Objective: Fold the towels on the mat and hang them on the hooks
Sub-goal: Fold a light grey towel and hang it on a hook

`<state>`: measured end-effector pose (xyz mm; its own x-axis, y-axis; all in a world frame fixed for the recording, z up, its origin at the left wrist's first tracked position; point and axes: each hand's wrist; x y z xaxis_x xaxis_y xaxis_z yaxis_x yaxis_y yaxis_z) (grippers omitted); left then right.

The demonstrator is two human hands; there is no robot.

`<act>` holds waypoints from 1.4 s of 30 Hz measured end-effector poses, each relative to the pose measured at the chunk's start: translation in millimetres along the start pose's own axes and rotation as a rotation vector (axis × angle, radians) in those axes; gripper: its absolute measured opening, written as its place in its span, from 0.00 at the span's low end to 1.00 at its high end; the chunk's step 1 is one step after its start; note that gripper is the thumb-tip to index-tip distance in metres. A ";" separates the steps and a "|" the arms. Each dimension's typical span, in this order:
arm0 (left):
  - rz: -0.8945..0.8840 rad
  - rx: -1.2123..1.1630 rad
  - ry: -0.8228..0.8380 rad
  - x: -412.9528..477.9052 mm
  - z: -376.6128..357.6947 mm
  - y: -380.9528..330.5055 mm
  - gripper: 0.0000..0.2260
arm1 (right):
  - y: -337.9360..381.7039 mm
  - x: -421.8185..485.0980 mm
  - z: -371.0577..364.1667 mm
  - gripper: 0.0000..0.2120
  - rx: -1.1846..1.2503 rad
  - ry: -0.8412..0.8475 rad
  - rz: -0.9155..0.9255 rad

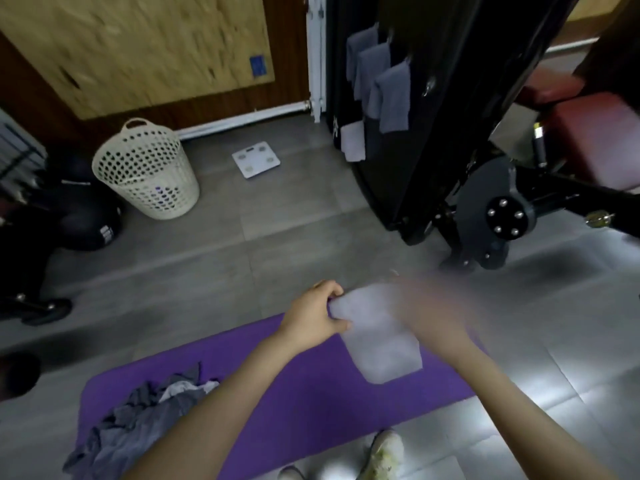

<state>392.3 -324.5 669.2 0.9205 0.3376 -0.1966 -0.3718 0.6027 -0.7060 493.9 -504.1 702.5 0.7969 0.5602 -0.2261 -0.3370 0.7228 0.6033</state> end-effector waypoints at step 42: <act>-0.212 -0.197 0.497 729.9 134.4 -80.0 0.10 | 36.6 618.9 161.2 0.04 0.824 -0.476 -0.369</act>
<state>1077.8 -29.1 673.7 0.9361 -0.1853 -0.2991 -0.1871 0.4577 -0.8692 1055.6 -196.2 707.9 0.9583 0.0100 -0.2855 0.2768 0.2138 0.9368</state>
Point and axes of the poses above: each hand's wrist, its own x-axis towards the middle knuckle, its own z-axis out of the back of the hand, y = z × x, and after that the axes turned 1 degree about z, right-handed
